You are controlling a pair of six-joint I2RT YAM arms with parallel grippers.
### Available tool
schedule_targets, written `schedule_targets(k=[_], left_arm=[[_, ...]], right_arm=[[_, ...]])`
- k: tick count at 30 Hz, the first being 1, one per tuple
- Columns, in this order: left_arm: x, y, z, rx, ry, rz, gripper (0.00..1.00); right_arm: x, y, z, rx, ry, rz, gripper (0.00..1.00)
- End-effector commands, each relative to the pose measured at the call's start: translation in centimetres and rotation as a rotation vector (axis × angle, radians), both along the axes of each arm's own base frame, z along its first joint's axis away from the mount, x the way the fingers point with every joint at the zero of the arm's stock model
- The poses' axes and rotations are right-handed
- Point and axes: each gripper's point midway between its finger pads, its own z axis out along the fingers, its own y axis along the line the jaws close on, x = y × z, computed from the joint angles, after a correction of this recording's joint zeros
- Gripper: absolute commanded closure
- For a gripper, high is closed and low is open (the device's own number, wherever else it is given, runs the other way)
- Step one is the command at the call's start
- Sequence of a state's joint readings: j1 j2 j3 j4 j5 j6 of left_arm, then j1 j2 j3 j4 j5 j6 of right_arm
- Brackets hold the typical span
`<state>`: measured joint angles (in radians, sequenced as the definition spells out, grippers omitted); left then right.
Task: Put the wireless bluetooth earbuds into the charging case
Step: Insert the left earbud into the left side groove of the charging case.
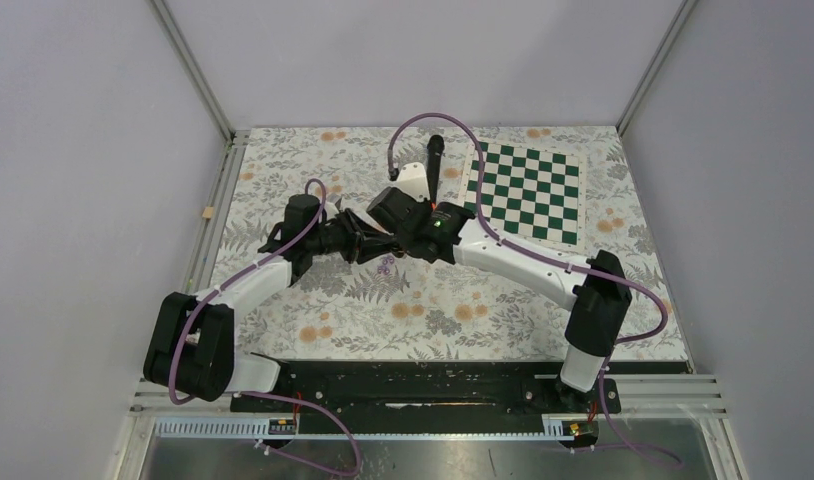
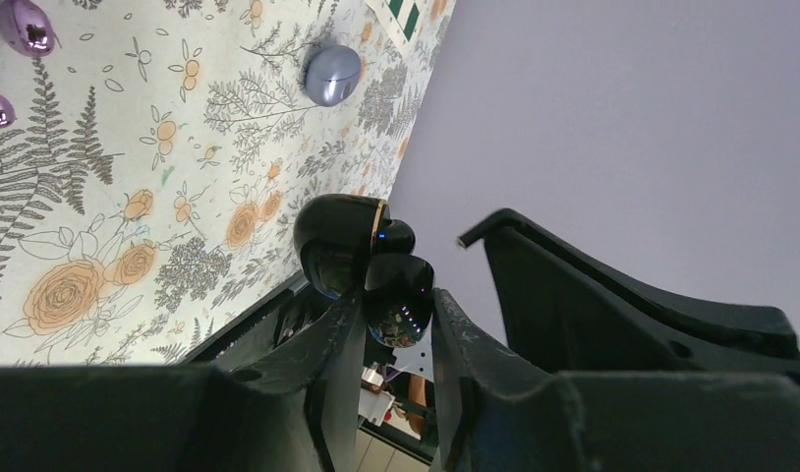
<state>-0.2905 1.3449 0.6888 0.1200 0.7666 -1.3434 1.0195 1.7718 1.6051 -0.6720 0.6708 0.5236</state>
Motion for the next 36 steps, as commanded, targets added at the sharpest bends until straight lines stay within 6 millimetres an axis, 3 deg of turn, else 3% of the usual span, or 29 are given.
schedule_targets(k=[1,19,36], left_arm=[[0.9,0.1,1.6,-0.001,-0.040,0.032,1.00],[1.0,0.0,2.4,-0.020,-0.050,0.040,1.00],[1.0,0.1,2.4,-0.024,-0.051,0.044,1.00]], right_arm=[[0.1,0.9,3.0,0.034,-0.067,0.011,1.00],[-1.3,2.8,-0.3,-0.001,0.025,0.078,1.00],[-1.6,3.8,-1.3,-0.005,0.050,0.100,1.00]])
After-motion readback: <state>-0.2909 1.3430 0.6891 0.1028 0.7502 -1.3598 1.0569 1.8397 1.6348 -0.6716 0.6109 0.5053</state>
